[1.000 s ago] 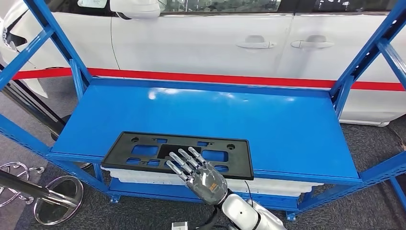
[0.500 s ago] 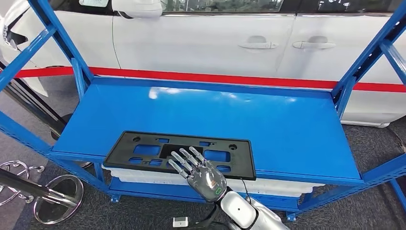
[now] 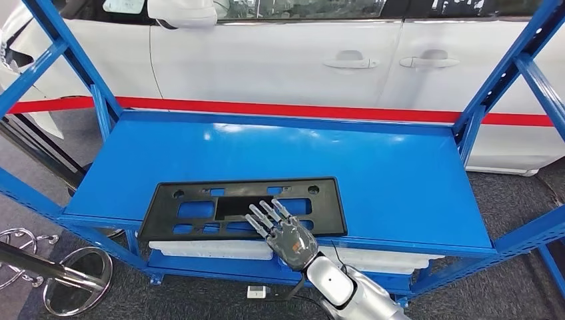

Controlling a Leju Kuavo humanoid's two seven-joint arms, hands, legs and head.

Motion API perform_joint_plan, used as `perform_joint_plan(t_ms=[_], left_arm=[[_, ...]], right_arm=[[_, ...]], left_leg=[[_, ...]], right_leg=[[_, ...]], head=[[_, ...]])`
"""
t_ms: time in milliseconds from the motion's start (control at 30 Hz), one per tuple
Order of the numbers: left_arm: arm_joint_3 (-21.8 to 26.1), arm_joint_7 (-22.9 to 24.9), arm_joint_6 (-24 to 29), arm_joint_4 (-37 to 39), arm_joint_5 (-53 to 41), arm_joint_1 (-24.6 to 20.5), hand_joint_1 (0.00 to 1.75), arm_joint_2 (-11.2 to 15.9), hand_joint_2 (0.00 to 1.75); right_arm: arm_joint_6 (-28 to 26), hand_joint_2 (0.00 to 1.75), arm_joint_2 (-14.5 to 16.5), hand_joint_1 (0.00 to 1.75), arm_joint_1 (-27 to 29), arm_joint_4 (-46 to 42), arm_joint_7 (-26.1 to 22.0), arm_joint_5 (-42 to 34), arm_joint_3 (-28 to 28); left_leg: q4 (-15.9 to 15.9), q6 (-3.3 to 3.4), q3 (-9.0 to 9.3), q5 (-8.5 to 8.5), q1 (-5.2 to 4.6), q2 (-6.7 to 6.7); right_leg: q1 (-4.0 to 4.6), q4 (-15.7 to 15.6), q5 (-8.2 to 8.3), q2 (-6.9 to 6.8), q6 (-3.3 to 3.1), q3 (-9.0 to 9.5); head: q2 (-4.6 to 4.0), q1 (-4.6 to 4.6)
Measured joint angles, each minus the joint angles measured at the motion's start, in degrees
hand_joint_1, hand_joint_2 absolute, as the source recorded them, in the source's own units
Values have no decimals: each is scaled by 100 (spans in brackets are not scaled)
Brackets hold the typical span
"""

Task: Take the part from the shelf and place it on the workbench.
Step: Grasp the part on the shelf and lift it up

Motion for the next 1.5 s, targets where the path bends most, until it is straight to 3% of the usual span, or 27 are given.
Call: perform_joint_plan(t_ms=[133, 167, 267, 300, 333, 367, 433, 467, 500, 633, 700, 767, 800, 833, 867, 933, 1000, 1100, 1167, 1267, 1300, 1333, 1367, 1433, 1500], left_arm=[[-31, -1, 1, 0, -2, -10, 0, -10, 0], [-37, -1, 1, 0, -2, -14, 0, -15, 0], [-42, -5, 1, 0, 0, -15, 0, -22, 0], [-42, -8, 1, 0, 3, -11, 0, -23, 0], [-41, -12, 1, 0, 8, -7, 0, -26, 0], [-40, -17, 1, 0, 16, -4, 0, -31, 0], [-40, -33, 1, 0, 36, -1, 0, -40, 0], [-40, -42, 0, 0, 50, 1, 0, -43, 0], [-40, -53, -1, 0, 63, 4, 0, -44, 0], [-40, -100, -5, 0, 87, 20, 0, -43, 0], [-42, -114, -7, 0, 87, 21, 0, -45, 0], [-42, -117, -7, 0, 86, 30, 0, -47, 0], [-42, -118, -6, 0, 87, 38, 0, -46, 0], [-42, -118, -6, 0, 87, 45, 0, -46, 0], [-42, -119, -6, 0, 87, 48, 0, -46, 0], [-42, -123, -8, 0, 86, 44, 0, -46, 0], [-43, -129, -11, 0, 86, 34, 0, -46, 0], [-42, -131, -13, 0, 86, 38, 0, -46, 0], [-43, -134, -14, 0, 86, 33, 0, -50, 0], [-41, -137, -15, 0, 86, 28, 0, -51, 0], [-40, -137, -15, 0, 86, 31, 0, -50, 0], [-40, -137, -15, 0, 86, 33, 0, -50, 0], [-40, -136, -15, 0, 87, 35, 0, -51, 0], [-40, -139, -15, 0, 89, 35, 0, -54, 0], [-40, -177, -32, 0, 93, 33, 0, -58, 0]], right_arm=[[16, 175, 41, 0, -98, 173, 13, 7, 30], [16, 175, 46, 0, -120, 202, 14, 9, 34], [44, 175, 52, 0, -165, 281, 52, 9, 67], [54, 175, 53, 1, -168, 300, 90, 10, 86], [54, 175, 55, 38, -174, 312, 149, 10, 109], [45, 175, 56, 81, -187, 314, 223, 11, 137], [20, 175, 56, 168, -230, 283, 370, 11, 206], [14, 175, 56, 174, -244, 251, 417, 12, 246], [13, 175, 56, 173, -248, 208, 447, 13, 283], [13, 175, 50, 169, -236, -43, 507, 15, 393], [13, 175, 48, 170, -250, -170, 542, 15, 424], [13, 175, 39, 171, -267, -251, 566, 15, 437], [12, 175, 32, 172, -271, -273, 566, 15, 442], [8, 175, 26, 173, -272, -293, 565, 15, 445], [2, 175, 23, 174, -275, -318, 565, 16, 447], [-15, 175, 22, 175, -290, -373, 566, 16, 448], [-30, 175, 16, 175, -300, -410, 574, 15, 448], [-42, 175, -1, 175, -296, -456, 584, 16, 448], [-49, 175, -16, 175, -295, -482, 586, 16, 448], [-57, 175, -45, 175, -274, -494, 589, 16, 448], [-59, 175, -56, 175, -261, -494, 590, 16, 448], [-64, 175, -64, 175, -252, -494, 590, 16, 448], [-71, 175, -69, 175, -247, -497, 589, 16, 448], [-86, 175, -75, 175, -246, -517, 585, 16, 448], [-93, 175, -84, 175, -243, -557, 573, 16, 448]], left_leg=[[-138, 111, 50, 70, 20, 4], [-183, 145, 64, 100, 37, 11], [-207, 182, 53, 122, 40, 21], [-201, 181, 50, 120, 39, 20], [-191, 177, 49, 114, 40, 18], [-174, 167, 51, 104, 41, 14], [-116, 125, 40, 65, 35, 4], [-79, 95, 21, 45, 22, -1], [-50, 62, -2, 31, 11, -2], [33, -62, -56, -37, 27, 2], [491, -113, -253, -324, 43, 3], [1273, -147, -608, -689, 48, 3], [1541, -154, -734, -763, 49, 3], [1608, -153, -768, -724, 49, 3], [1436, -144, -688, -575, 49, 3], [651, -101, -304, -187, 44, 2], [79, -47, -25, -14, 20, -4], [-46, 36, 14, 10, 6, -4], [-108, 117, 32, 59, 30, 10], [-132, 178, 24, 81, 28, 25], [-129, 181, 20, 79, 24, 26], [-125, 180, 19, 77, 22, 26], [-119, 177, 23, 72, 21, 23], [-95, 156, 35, 48, 21, 13], [-46, 107, 19, 15, 1, 3]], right_leg=[[4, 60, -59, -2, 132, -24], [3, 245, -185, -4, 160, -105], [-26, 1270, -691, -7, 214, -600], [-36, 1478, -730, -9, 229, -706], [-48, 1471, -652, -12, 240, -708], [-61, 1252, -481, -17, 245, -603], [-80, 508, -118, -30, 230, -236], [-79, 235, -26, -31, 206, -113], [-73, 84, 3, -28, 178, -56], [-70, 9, 22, -15, 38, -68], [-84, -14, 37, -27, -19, -58], [-74, -9, 36, -33, -45, -61], [-69, -4, 34, -33, -46, -62], [-66, 2, 31, -32, -46, -60], [-65, 7, 28, -28, -45, -54], [-58, 13, 16, -19, -30, -32], [-41, 17, 11, -8, 15, -29], [-38, -2, 28, -1, 114, -36], [-42, 171, -109, -6, 169, -108], [-50, 1145, -629, -10, 202, -569], [-52, 1428, -716, -11, 209, -711], [-53, 1543, -700, -13, 212, -774], [-54, 1442, -576, -16, 210, -732], [-54, 726, -188, -24, 180, -388], [-40, 138, 16, -28, 135, -116]], head=[[0, 1], [0, 2], [0, 2], [0, 2], [0, 2], [0, 2], [0, 2], [0, 1], [0, 1], [0, -1], [0, -1], [0, -1], [0, -1], [0, -1], [0, -1], [0, -1], [0, -1], [0, -1], [0, 0], [0, 0], [0, 1], [0, 0], [0, 1], [0, 1], [0, 1]])
